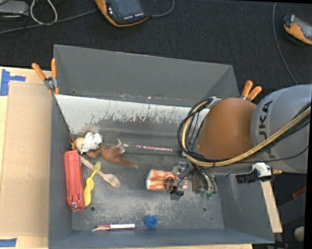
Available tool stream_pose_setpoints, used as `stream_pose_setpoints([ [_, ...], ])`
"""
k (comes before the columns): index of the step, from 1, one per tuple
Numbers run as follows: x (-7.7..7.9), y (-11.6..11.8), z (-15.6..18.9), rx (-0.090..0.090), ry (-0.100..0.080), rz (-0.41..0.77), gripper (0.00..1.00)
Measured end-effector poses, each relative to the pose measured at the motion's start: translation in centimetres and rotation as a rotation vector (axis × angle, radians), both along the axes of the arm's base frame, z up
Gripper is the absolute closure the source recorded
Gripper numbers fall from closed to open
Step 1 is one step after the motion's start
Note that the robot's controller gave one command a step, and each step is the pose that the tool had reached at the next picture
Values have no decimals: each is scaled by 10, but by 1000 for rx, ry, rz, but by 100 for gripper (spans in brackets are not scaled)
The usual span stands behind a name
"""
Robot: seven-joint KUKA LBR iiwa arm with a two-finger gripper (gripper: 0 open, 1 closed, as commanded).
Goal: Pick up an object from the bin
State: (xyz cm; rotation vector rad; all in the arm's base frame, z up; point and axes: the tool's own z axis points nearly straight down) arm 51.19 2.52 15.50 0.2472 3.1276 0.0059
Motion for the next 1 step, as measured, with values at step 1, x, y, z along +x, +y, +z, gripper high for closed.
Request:
stream_pose_setpoints([
  [1, -32, -3, 70, 0, 2, 27, 100],
])
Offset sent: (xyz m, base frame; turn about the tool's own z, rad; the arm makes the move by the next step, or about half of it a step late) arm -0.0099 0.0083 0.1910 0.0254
